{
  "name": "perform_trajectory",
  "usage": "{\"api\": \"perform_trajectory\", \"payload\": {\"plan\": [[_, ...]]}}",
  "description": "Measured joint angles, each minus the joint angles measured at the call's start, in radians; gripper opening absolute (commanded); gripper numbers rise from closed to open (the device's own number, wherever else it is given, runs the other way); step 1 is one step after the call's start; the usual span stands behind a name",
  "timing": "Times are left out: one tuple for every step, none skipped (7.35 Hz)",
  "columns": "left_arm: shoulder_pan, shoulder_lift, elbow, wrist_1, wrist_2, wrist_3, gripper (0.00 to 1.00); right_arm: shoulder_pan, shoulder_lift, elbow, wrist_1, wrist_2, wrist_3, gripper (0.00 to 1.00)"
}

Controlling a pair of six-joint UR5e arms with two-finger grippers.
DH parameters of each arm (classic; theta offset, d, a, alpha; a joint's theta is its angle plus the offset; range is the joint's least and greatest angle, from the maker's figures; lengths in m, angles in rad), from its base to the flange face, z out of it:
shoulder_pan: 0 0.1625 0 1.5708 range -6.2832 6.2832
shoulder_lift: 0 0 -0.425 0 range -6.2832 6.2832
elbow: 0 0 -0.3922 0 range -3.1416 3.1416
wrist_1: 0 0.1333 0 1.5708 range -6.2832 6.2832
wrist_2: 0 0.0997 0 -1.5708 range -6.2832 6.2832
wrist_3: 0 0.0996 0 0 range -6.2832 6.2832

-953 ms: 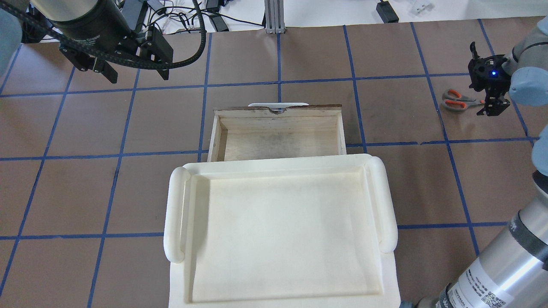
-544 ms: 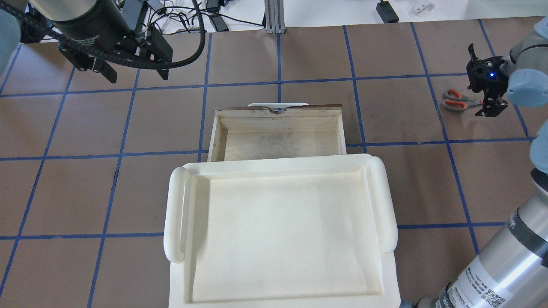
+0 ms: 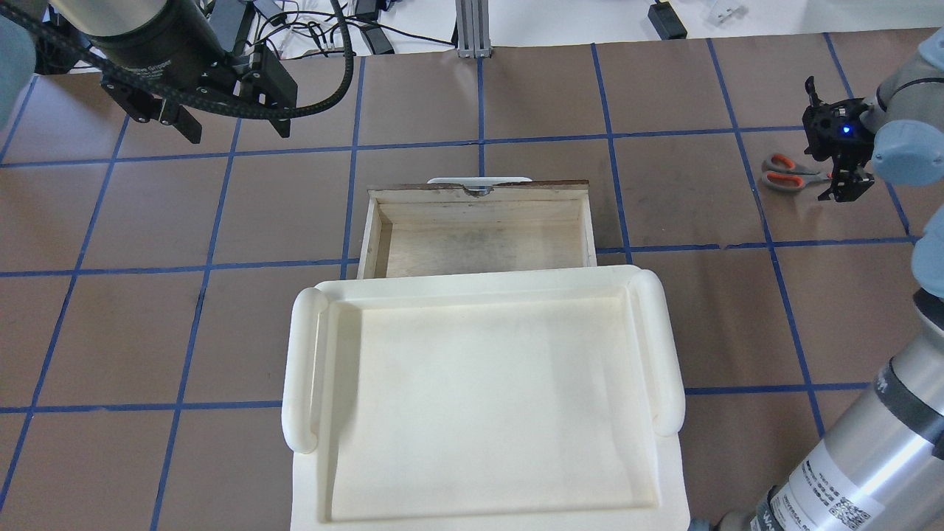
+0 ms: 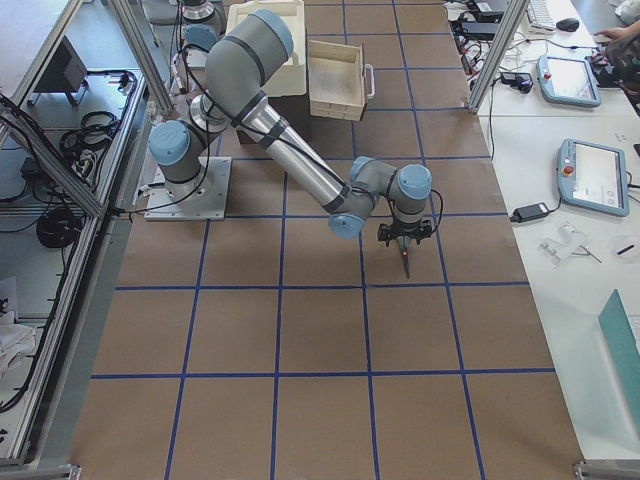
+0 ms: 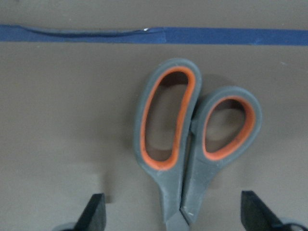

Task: Put scissors in drawer and close it
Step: 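Lower the right gripper and close it on the scissors' handles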

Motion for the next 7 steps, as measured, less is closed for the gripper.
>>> {"api": "perform_trajectory", "payload": {"plan": [[0.0, 0.0, 0.0, 0.0, -0.001, 0.0, 1.0, 0.0, 0.006, 0.0, 0.0, 0.0, -0.001, 0.54], [0.0, 0.0, 0.0, 0.0, -0.001, 0.0, 1.0, 0.0, 0.008, 0.0, -0.001, -0.001, -0.002, 0.23], [0.0, 0.0, 0.0, 0.0, 0.0, 0.0, 1.0, 0.0, 0.008, -0.001, -0.002, -0.003, -0.004, 0.0], [0.0, 0.0, 0.0, 0.0, 0.0, 0.0, 1.0, 0.0, 0.008, -0.001, -0.007, -0.009, -0.006, 0.0], [0.0, 0.0, 0.0, 0.0, -0.001, 0.0, 1.0, 0.0, 0.007, -0.001, -0.014, -0.013, -0.015, 0.0], [0.0, 0.0, 0.0, 0.0, -0.001, 0.0, 1.0, 0.0, 0.005, -0.005, -0.019, -0.015, -0.033, 0.0], [0.0, 0.0, 0.0, 0.0, 0.0, 0.0, 1.0, 0.0, 0.002, -0.013, -0.017, -0.017, -0.046, 0.0]]}}
